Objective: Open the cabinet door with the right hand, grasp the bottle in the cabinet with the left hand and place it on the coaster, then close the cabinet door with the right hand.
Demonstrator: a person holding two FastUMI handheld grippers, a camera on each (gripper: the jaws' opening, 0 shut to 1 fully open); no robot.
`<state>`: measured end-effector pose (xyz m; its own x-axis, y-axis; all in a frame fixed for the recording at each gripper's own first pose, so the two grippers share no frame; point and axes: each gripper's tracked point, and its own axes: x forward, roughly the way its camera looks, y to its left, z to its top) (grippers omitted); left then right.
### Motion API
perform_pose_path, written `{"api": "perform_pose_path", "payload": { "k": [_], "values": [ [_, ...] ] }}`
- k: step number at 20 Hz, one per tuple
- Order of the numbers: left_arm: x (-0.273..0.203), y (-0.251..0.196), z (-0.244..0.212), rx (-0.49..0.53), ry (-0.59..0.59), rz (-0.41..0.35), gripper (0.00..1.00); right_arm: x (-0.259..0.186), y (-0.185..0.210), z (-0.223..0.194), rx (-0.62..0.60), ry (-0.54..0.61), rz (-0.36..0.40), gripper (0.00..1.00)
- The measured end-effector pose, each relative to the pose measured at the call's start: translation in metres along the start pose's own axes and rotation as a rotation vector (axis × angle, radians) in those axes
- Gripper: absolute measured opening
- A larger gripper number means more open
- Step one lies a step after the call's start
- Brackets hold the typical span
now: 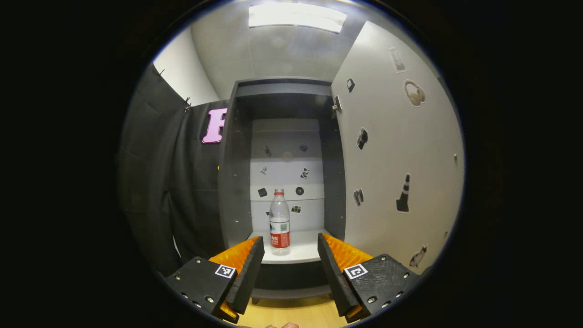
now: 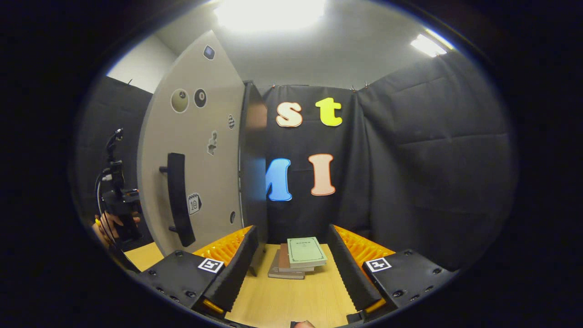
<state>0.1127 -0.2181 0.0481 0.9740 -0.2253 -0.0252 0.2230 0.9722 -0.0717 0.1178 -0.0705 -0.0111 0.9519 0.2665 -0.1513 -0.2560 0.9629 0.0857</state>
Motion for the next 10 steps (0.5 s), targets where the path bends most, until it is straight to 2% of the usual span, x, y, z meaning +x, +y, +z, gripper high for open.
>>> {"api": "perform_pose_path", "payload": {
  "k": [1,2,5,6,7,8,10],
  "values": [
    [0.01,0.003,0.001,0.001,-0.004,0.0,0.68,0.002,-0.004,-0.002,0.002,0.004,-0.019,0.97],
    [0.02,0.003,0.001,0.002,-0.001,0.0,0.68,0.003,-0.009,-0.001,0.004,0.004,-0.038,0.92],
    [0.051,0.009,-0.001,0.0,0.008,-0.006,0.68,0.012,-0.022,-0.005,0.02,0.019,-0.094,0.92],
    [0.061,0.011,-0.002,0.003,0.01,-0.012,0.68,0.016,-0.024,-0.007,0.037,0.027,-0.109,0.97],
    [0.071,0.014,-0.004,0.006,0.013,-0.015,0.68,0.022,-0.023,-0.008,0.053,0.032,-0.116,0.92],
    [0.08,0.015,-0.005,0.009,0.013,-0.018,0.68,0.024,-0.022,-0.01,0.063,0.036,-0.123,0.98],
    [0.1,0.019,-0.009,0.011,0.015,-0.028,0.68,0.028,-0.026,-0.012,0.064,0.043,-0.155,0.97]
  ]
}}
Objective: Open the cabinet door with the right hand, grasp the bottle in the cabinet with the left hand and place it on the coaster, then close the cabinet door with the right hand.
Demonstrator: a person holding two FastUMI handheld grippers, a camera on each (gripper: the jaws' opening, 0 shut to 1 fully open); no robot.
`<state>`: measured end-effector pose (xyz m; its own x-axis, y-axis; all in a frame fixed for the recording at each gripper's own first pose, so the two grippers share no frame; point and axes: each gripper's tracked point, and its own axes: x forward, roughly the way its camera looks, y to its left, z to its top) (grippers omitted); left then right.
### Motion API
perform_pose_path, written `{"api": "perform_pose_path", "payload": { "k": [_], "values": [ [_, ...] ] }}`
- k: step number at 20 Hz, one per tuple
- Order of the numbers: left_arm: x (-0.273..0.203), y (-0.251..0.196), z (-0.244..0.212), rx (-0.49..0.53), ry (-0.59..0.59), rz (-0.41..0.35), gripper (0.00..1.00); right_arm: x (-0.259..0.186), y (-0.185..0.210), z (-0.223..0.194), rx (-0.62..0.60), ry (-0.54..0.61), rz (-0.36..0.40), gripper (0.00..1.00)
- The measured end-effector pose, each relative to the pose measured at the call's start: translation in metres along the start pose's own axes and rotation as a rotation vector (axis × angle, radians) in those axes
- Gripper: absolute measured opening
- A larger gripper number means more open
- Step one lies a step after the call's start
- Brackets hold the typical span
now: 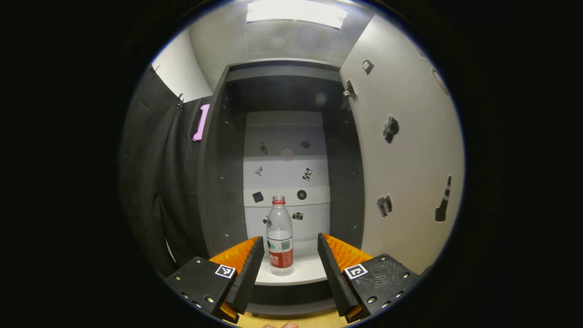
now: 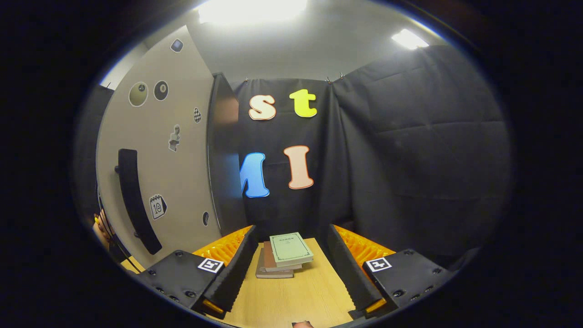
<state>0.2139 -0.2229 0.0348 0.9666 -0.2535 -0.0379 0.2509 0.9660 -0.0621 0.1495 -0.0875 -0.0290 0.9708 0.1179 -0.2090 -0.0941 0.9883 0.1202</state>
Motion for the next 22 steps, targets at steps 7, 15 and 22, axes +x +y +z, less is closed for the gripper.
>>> {"api": "perform_pose_path", "payload": {
  "k": [7,15,22],
  "values": [
    [0.058,0.014,-0.032,0.002,0.038,-0.023,0.68,0.017,0.002,-0.001,0.002,0.004,-0.091,0.97],
    [0.11,0.021,-0.076,-0.018,0.109,-0.053,0.68,0.036,0.008,-0.014,-0.015,0.052,-0.152,0.98],
    [0.133,0.028,-0.099,0.012,0.142,-0.037,0.69,0.034,0.002,-0.018,-0.022,0.068,-0.192,0.98]
  ]
}}
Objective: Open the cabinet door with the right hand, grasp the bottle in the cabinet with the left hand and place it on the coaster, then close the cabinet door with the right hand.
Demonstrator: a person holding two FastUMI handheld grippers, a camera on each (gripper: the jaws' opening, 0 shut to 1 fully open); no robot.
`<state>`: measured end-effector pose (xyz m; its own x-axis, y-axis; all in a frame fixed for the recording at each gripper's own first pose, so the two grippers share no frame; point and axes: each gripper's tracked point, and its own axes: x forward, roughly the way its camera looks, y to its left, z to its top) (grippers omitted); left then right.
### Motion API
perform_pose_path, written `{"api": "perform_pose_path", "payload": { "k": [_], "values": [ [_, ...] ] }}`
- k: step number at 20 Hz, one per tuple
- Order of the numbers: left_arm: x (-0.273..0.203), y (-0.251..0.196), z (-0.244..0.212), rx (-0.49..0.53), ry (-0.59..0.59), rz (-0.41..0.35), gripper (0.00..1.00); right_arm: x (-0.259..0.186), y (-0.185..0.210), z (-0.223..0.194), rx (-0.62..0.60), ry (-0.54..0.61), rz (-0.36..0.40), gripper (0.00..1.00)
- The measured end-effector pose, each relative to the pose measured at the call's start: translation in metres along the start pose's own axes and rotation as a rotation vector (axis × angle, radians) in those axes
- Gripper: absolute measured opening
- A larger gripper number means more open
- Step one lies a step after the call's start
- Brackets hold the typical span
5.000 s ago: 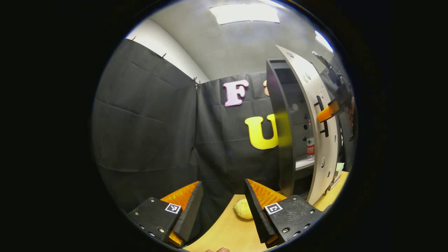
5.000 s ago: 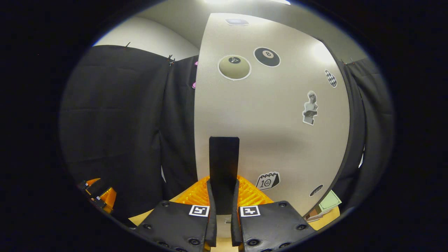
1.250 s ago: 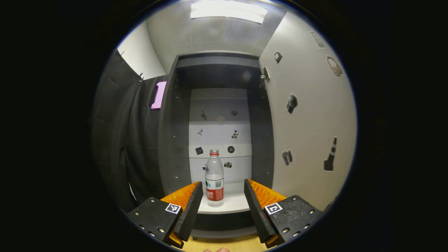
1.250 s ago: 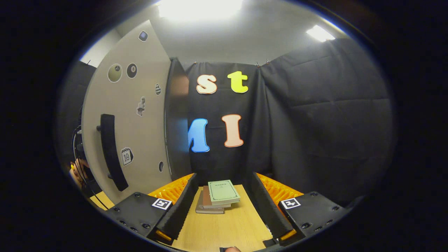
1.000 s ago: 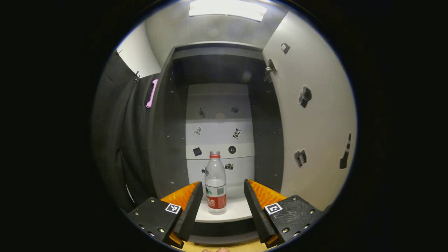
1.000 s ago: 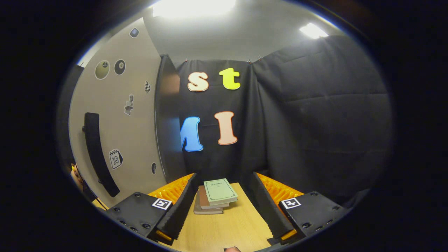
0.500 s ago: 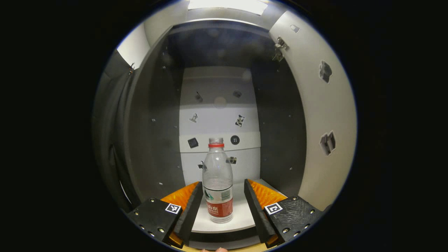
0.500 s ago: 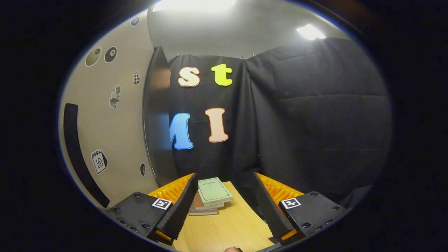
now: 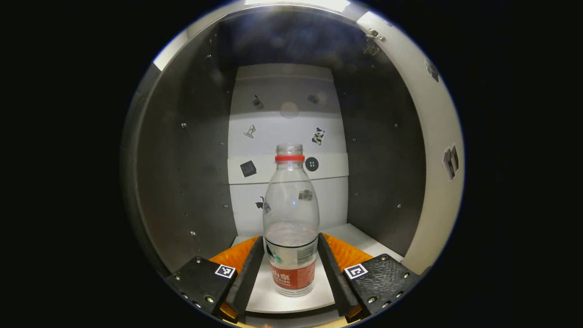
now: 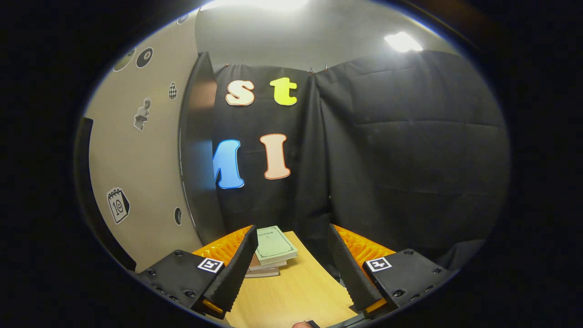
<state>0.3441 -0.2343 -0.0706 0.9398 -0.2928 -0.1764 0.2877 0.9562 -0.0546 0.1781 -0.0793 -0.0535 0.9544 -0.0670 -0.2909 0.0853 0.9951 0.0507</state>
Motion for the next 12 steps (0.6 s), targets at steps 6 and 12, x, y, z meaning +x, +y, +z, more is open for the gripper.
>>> {"api": "perform_pose_path", "payload": {
  "k": [6,12],
  "values": [
    [-0.011,0.0,0.01,-0.015,-0.026,-0.001,0.63,-0.004,-0.005,0.0,0.0,-0.005,0.008,0.93],
    [-0.053,0.008,0.033,-0.016,-0.09,0.025,0.61,-0.001,-0.003,0.001,0.001,0.0,0.062,0.98]
  ]
}}
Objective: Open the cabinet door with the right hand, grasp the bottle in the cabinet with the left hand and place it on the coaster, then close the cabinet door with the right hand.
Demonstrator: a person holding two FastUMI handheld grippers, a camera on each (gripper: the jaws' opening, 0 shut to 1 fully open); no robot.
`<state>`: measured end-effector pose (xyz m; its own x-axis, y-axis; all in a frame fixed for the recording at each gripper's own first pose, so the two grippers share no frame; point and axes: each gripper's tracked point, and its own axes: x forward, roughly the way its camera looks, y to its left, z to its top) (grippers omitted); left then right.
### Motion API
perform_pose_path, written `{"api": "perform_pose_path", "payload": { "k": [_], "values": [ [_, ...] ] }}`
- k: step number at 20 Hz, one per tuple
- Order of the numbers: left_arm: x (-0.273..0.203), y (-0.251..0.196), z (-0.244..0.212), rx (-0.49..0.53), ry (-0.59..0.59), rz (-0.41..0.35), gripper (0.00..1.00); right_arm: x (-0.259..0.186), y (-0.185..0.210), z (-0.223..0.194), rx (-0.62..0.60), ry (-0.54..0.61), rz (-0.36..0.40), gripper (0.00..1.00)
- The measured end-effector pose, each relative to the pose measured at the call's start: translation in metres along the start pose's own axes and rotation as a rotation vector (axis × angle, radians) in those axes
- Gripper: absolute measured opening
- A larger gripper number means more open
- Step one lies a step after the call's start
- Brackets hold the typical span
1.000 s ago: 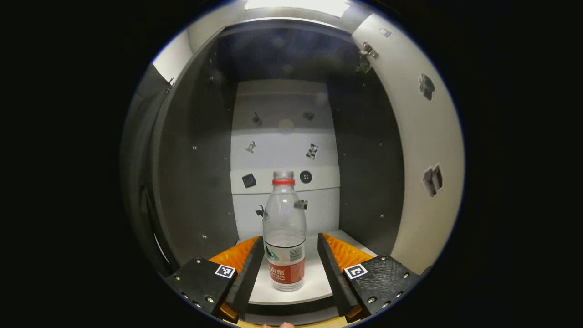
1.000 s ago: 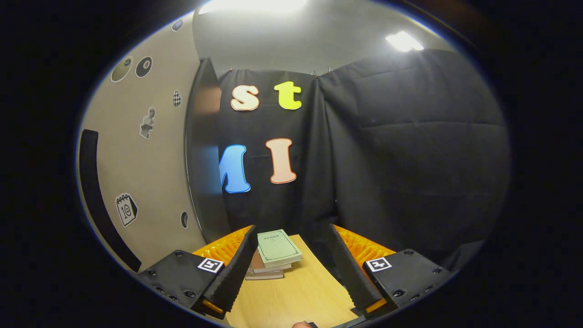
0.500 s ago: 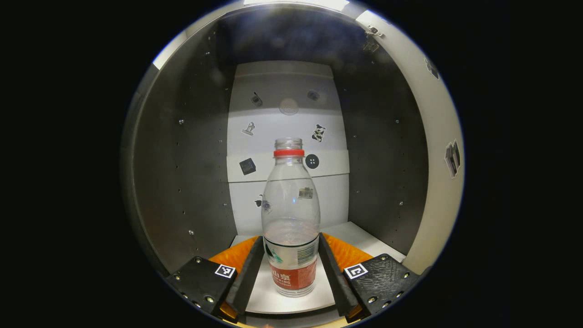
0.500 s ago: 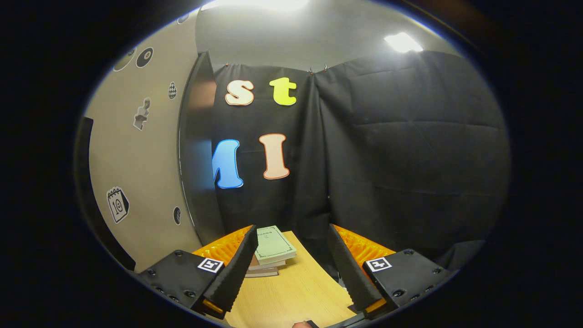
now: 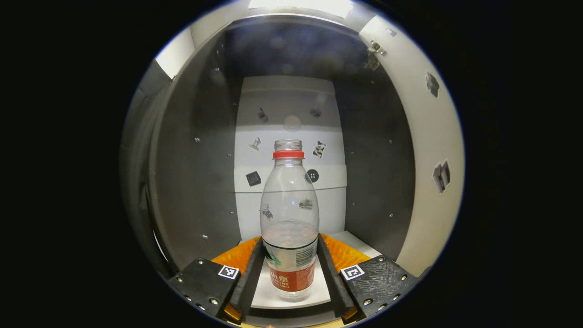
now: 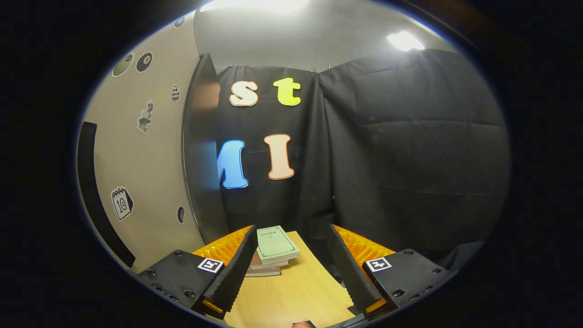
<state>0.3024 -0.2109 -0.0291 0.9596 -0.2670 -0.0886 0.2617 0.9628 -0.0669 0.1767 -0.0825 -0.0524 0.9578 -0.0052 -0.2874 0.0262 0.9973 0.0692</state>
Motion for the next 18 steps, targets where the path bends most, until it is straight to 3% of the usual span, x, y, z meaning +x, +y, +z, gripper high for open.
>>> {"api": "perform_pose_path", "payload": {
  "k": [5,6,9,11,12,14,15,16,18],
  "values": [
    [-0.052,0.013,0.009,0.005,-0.034,0.043,0.63,0.003,0.004,0.002,-0.014,-0.007,0.063,0.98],
    [-0.062,0.016,0.009,0.005,-0.04,0.053,0.63,0.002,0.006,0.003,-0.013,-0.009,0.077,0.93],
    [-0.096,0.029,0.006,0.006,-0.042,0.09,0.63,0.002,0.007,0.002,0.001,-0.012,0.108,0.98],
    [-0.119,0.037,-0.002,-0.009,-0.045,0.109,0.61,0.002,0.007,0.003,0.012,-0.016,0.125,0.98],
    [-0.13,0.041,-0.007,-0.014,-0.045,0.119,0.61,0.002,0.007,0.005,0.013,-0.022,0.131,0.93],
    [-0.153,0.054,-0.02,-0.013,-0.039,0.15,0.61,0.002,0.006,0.005,0.013,-0.027,0.14,0.98],
    [-0.163,0.058,-0.027,-0.014,-0.031,0.163,0.61,0.002,0.007,0.004,0.015,-0.029,0.145,0.93],
    [-0.174,0.063,-0.035,-0.019,-0.023,0.176,0.61,0.001,0.008,0.004,0.018,-0.031,0.15,0.98],
    [-0.19,0.073,-0.053,-0.039,-0.008,0.199,0.61,-0.001,0.01,0.002,0.024,-0.037,0.158,0.98]
  ]
}}
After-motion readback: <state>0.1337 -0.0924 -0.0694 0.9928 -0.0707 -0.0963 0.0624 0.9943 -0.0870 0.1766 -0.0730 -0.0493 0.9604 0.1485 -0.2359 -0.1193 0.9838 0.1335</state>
